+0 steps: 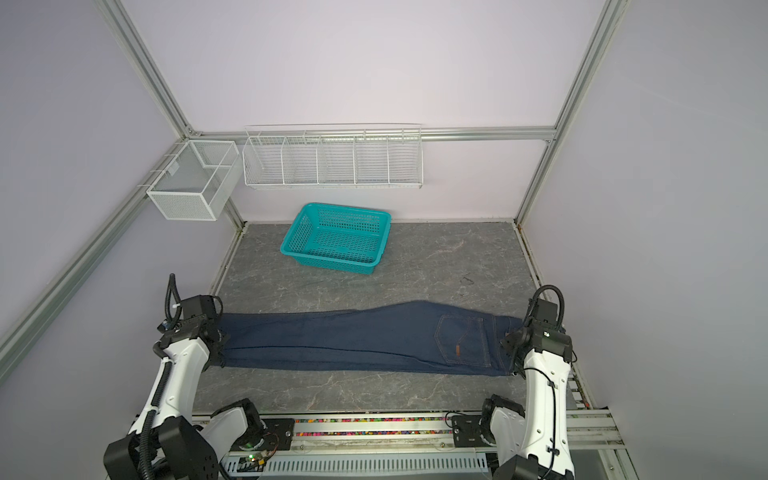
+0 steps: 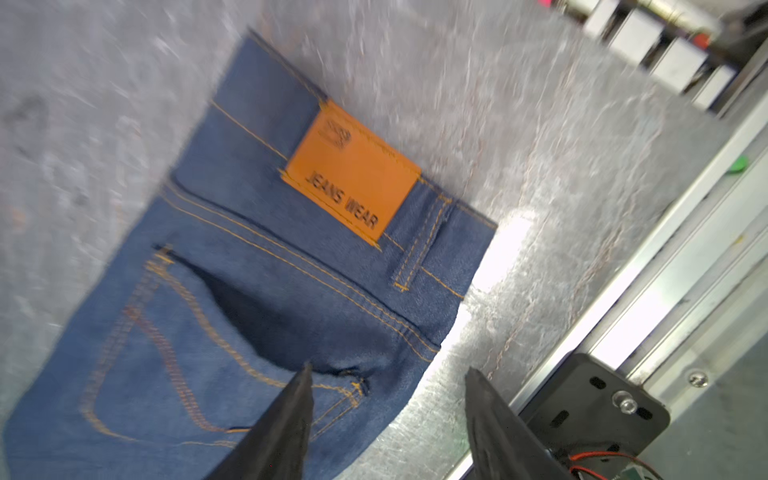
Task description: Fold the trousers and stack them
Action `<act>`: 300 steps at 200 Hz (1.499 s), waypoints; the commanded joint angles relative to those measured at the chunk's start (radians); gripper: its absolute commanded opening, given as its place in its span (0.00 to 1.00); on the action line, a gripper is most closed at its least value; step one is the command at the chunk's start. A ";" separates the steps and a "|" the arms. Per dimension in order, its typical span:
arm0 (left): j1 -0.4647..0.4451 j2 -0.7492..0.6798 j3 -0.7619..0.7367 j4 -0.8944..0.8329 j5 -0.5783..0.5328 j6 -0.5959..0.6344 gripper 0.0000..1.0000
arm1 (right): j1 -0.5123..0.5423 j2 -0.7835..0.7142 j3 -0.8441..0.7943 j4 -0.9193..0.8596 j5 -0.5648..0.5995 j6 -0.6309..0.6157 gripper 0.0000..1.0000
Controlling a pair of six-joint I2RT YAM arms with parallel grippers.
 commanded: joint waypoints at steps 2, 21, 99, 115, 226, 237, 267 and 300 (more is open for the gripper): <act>0.006 -0.042 0.031 -0.053 -0.053 -0.053 0.21 | 0.003 0.011 0.030 0.032 -0.048 0.007 0.61; 0.006 -0.067 0.045 -0.052 -0.043 -0.050 0.30 | 0.032 0.053 -0.016 0.162 -0.210 0.011 0.60; -0.006 0.041 0.001 0.067 0.408 0.000 0.41 | 0.152 0.293 -0.154 0.306 -0.144 -0.032 0.62; -0.025 0.098 -0.011 0.107 0.446 0.009 0.41 | 0.152 0.342 -0.163 0.331 -0.112 -0.038 0.62; -0.049 0.344 -0.010 0.272 0.573 0.057 0.39 | 0.092 0.684 0.050 0.477 -0.026 -0.164 0.63; -0.049 0.346 0.009 0.255 0.566 0.065 0.40 | 0.082 0.703 0.073 0.480 -0.035 -0.182 0.64; -0.049 0.309 0.076 0.169 0.530 0.096 0.46 | 0.075 0.698 0.166 0.455 -0.063 -0.272 0.65; -0.049 0.324 0.208 -0.011 0.401 0.173 0.54 | 0.093 0.621 0.224 0.429 -0.200 -0.409 0.67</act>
